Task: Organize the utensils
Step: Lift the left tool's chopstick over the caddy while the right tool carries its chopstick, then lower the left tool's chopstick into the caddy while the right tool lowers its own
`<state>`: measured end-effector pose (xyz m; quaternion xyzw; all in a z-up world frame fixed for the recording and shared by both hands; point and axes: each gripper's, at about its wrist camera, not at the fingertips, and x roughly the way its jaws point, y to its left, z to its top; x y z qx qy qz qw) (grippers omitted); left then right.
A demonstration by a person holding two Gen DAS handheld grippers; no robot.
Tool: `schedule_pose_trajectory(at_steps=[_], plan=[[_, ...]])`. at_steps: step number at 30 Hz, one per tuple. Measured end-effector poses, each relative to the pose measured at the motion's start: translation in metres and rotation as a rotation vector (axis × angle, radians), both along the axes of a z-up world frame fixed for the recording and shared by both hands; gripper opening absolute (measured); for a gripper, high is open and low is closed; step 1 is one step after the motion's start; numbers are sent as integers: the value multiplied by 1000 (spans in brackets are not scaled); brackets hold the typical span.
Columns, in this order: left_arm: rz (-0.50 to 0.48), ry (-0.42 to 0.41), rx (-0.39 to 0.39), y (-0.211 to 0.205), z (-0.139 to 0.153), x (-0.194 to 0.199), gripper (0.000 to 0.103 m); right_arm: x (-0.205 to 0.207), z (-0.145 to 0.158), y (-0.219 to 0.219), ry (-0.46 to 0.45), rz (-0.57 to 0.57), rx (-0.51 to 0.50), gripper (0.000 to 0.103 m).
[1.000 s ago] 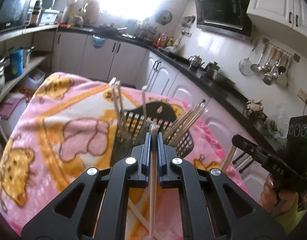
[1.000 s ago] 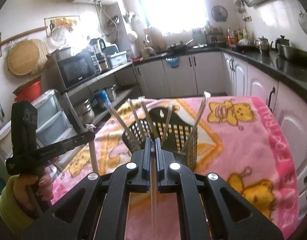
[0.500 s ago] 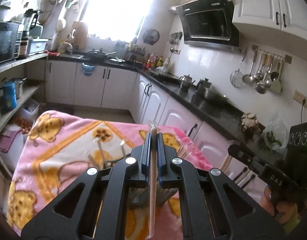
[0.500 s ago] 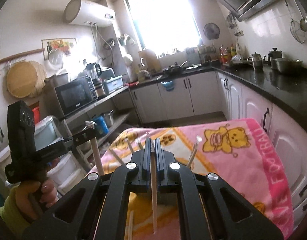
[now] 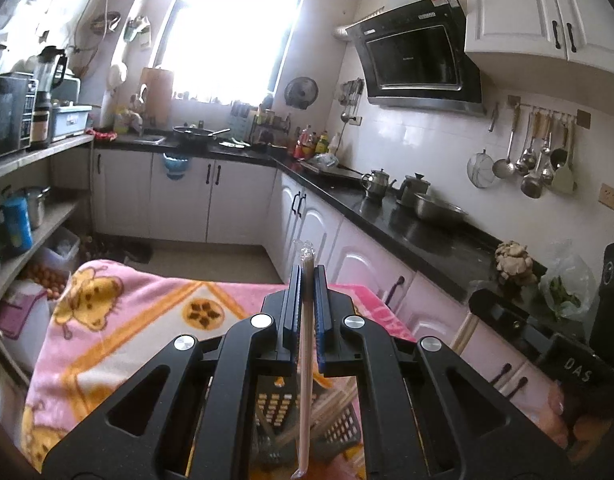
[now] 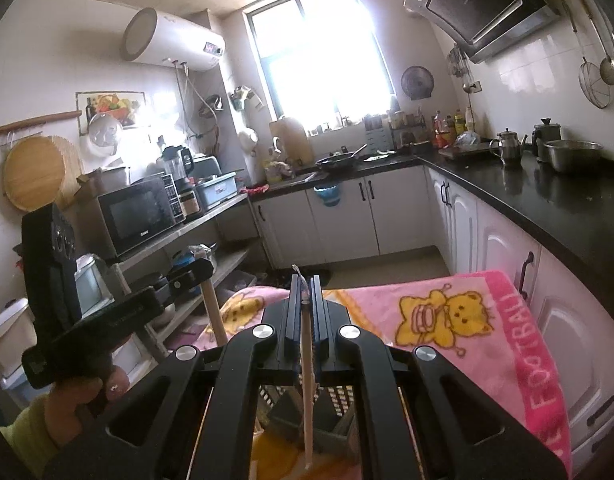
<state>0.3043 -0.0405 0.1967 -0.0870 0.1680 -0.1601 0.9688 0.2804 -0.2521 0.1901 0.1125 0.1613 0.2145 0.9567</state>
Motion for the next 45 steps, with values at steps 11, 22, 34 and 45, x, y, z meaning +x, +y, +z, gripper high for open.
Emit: schedule_pose_trajectory(at_steps=[11,22,34,45], plan=[[44,-68,-4,-3,-8,19,1,27,3,-4,-12,-42,10,5],[50,-85,-22,-6,-30,32,1,38,-8,0,-26,-80,-24,5],[65,-126,-37,-6,-55,40,1,48,-27,9,-13,-83,-64,5],[33,-98,-43,-12,-82,42,1,52,-48,12,24,-78,-73,5]])
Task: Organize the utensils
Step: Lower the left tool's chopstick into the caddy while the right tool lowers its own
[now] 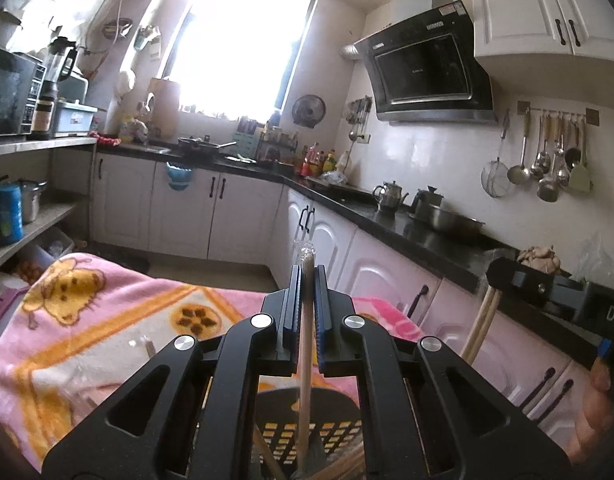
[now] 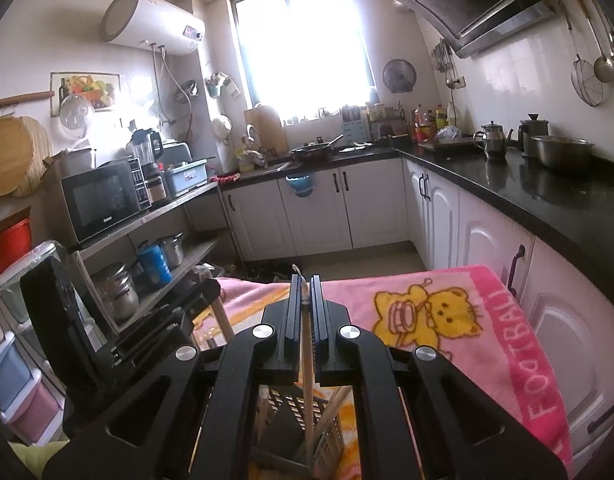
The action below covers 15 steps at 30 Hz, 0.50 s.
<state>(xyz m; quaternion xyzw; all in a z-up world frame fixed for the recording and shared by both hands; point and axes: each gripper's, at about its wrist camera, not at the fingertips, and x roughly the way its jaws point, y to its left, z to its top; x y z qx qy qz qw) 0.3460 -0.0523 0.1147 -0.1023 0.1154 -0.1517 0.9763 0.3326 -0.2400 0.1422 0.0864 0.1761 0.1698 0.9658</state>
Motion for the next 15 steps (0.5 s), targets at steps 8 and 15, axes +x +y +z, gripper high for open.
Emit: schedule_pose_trajectory(at_steps=[8,15], plan=[[-32,9,13,-3,-17,-6,1,0,-13,0,14,-9,0,5],[-33,40,20,0,-30,-6,1,1,-26,0,40,-5,11,5]])
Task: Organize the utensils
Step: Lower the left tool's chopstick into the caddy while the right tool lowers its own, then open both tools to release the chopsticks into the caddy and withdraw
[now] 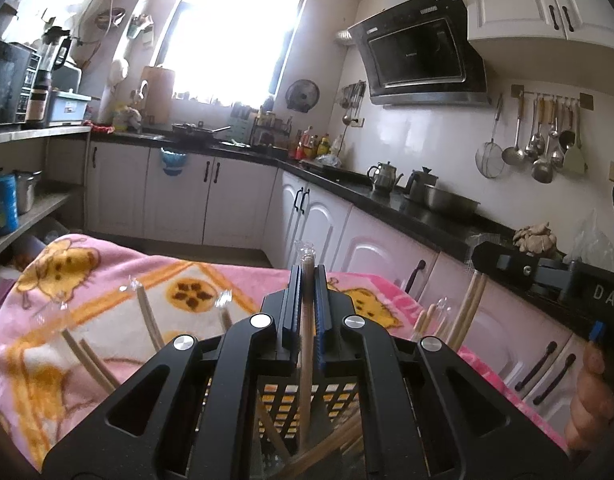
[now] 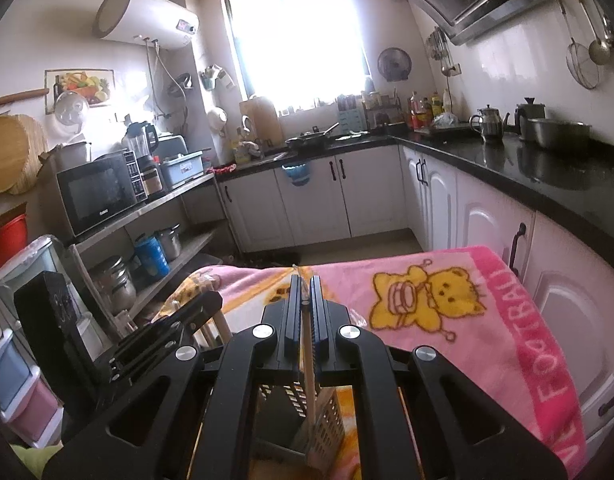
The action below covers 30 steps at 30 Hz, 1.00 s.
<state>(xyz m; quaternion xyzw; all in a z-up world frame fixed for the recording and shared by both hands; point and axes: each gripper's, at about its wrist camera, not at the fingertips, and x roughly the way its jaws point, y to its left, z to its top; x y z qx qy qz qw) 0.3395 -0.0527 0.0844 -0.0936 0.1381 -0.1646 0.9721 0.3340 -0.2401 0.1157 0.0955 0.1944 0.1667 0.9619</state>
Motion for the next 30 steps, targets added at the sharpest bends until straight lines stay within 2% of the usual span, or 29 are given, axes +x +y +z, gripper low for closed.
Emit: schedule_pose_trajectory(at_steps=[7,13,22,24,26,30], plan=[[2,15,23,-1,-8,-3,1,-1,-8,-4,17,-7,10,5],[-6,65,37,-1,-14,-2,2,-1,-17,-9,63,-1,39,5],[-14,168,59,3,-18,-4,27,-3,-26,-16,108,4,58,6],[-9,184,58,6,-17,-7,35,-3,-26,-17,116,2,52,15],[-8,208,53,10,-17,-10,39,-5,-28,-18,120,-1,50,22],[-1,247,44,18,-19,-15,47,-7,-31,-22,140,-3,52,26]])
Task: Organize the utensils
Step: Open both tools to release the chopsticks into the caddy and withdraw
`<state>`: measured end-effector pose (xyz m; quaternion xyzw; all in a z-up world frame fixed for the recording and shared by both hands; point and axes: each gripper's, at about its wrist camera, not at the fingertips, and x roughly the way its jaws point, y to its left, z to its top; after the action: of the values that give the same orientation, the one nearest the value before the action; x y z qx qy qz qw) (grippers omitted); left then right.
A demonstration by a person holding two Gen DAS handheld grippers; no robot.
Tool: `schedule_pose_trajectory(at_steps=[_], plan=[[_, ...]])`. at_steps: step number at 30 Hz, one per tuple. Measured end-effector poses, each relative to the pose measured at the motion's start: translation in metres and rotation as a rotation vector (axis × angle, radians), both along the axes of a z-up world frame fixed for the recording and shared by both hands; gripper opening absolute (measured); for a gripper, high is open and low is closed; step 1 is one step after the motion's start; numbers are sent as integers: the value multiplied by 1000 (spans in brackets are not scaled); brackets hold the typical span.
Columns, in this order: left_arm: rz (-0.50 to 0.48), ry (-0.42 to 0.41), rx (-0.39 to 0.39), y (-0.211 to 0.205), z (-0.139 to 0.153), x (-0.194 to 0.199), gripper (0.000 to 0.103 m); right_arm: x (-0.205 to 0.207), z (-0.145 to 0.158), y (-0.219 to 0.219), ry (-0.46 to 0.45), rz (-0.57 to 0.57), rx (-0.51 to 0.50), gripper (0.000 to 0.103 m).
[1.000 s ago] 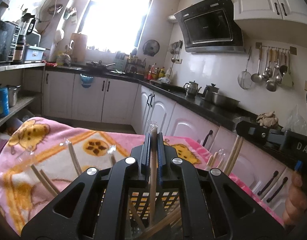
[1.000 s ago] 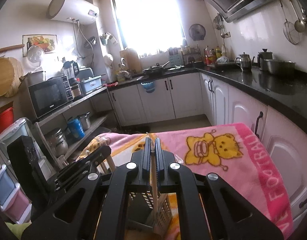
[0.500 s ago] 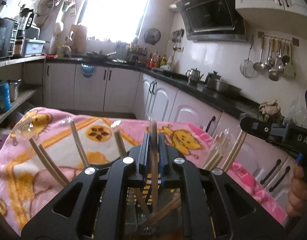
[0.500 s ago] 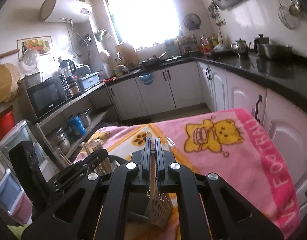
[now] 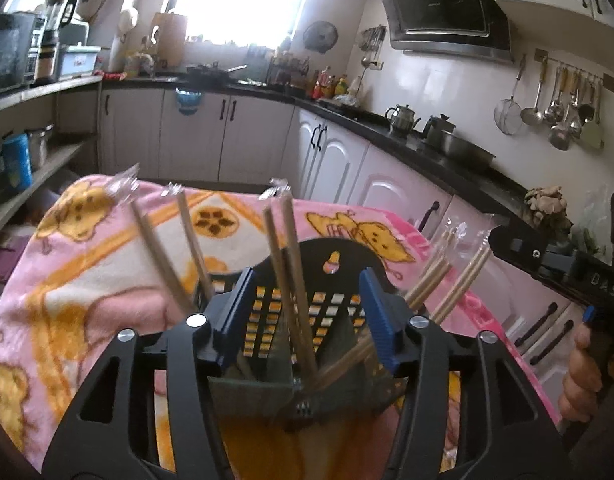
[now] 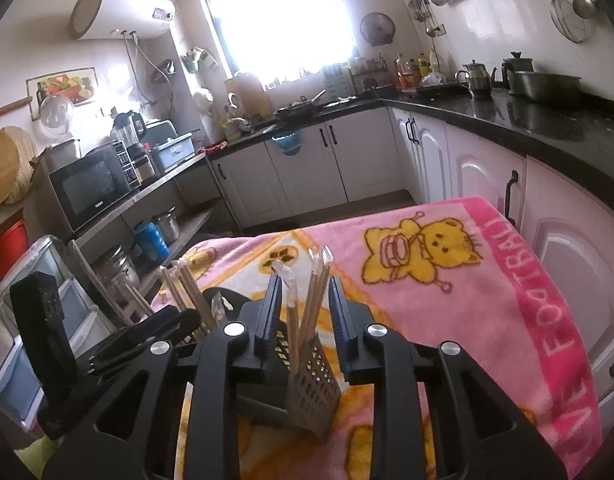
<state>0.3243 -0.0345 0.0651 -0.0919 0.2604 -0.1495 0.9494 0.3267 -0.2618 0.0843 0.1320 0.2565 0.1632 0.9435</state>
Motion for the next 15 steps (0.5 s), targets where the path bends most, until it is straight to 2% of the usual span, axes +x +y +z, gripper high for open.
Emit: schedule_pose_trajectory(at_steps=[3,8,15], plan=[[-2,19,-17,7,-3,-8,55,-4,-1,-1,11,3,0,31],[9,34,-23,14,-6,-21,61,-13,-6,0,29,13,-15,39],[30,43,-11,24,-13,-45,81,-31,-16,7,45,31,-39,53]])
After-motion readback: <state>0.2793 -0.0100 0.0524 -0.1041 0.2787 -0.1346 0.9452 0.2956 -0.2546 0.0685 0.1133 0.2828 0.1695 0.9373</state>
